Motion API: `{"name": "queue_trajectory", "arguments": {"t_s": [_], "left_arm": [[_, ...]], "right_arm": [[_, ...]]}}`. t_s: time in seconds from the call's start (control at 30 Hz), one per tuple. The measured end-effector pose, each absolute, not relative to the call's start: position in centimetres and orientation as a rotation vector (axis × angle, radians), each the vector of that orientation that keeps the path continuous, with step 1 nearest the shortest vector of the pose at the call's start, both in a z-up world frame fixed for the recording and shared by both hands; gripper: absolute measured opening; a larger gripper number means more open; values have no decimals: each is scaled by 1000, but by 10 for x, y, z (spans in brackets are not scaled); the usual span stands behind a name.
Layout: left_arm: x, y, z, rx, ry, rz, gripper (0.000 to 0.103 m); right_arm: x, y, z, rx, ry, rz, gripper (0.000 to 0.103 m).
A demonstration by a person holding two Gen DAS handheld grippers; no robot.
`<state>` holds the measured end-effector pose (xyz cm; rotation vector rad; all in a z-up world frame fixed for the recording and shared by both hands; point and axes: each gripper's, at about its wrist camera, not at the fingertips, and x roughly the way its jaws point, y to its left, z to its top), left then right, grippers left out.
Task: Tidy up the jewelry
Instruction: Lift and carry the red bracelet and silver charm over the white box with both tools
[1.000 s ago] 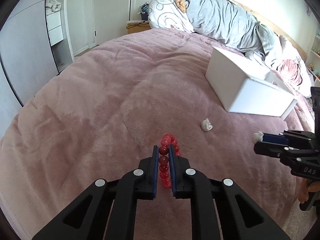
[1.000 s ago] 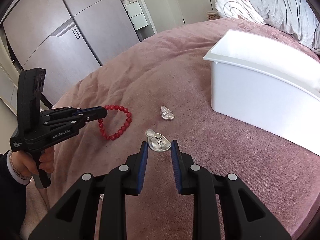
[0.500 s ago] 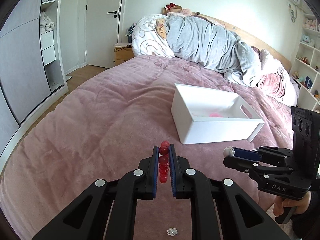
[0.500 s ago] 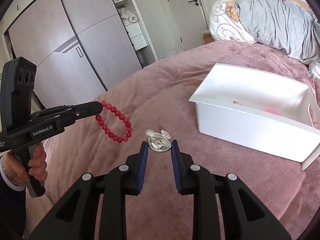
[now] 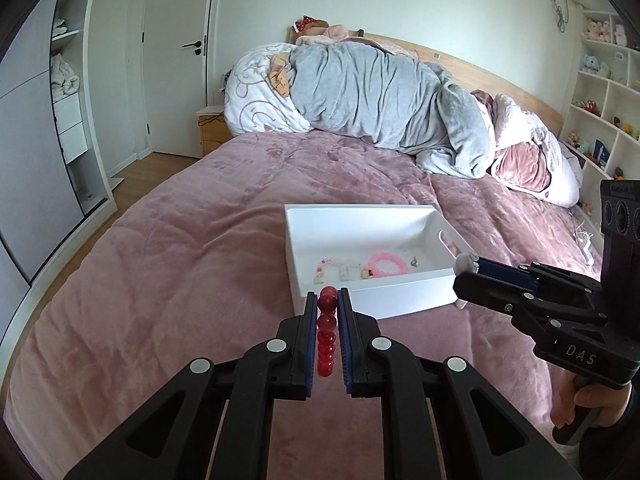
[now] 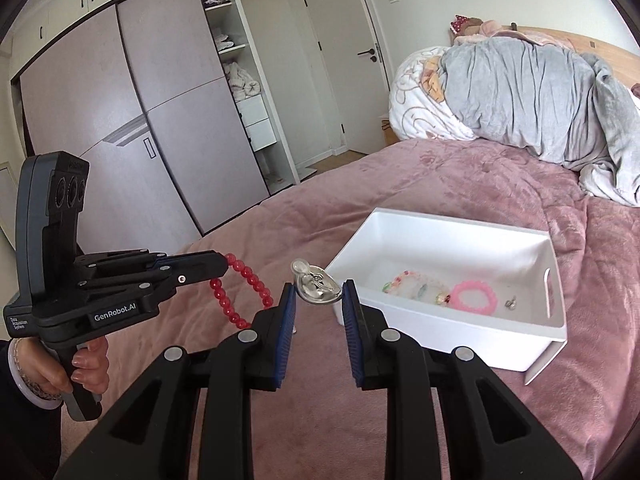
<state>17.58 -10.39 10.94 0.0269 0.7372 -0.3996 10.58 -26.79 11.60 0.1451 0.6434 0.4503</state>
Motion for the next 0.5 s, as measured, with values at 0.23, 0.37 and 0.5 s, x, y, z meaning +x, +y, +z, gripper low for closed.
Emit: {"name": "queue_trajectory", "arguments": {"t_s": [0.23,0.37,0.5], "left_arm": [[203,-147,131,24,722,-434,16],[218,-168,131,63,719,-440,16],[219,-173,107,90,733,-442,19]], "right_arm": [[119,-311,126,135,626,385,24],[128,-332,122,146,634,354,24],[134,-349,115,161,643,337,24]]}}
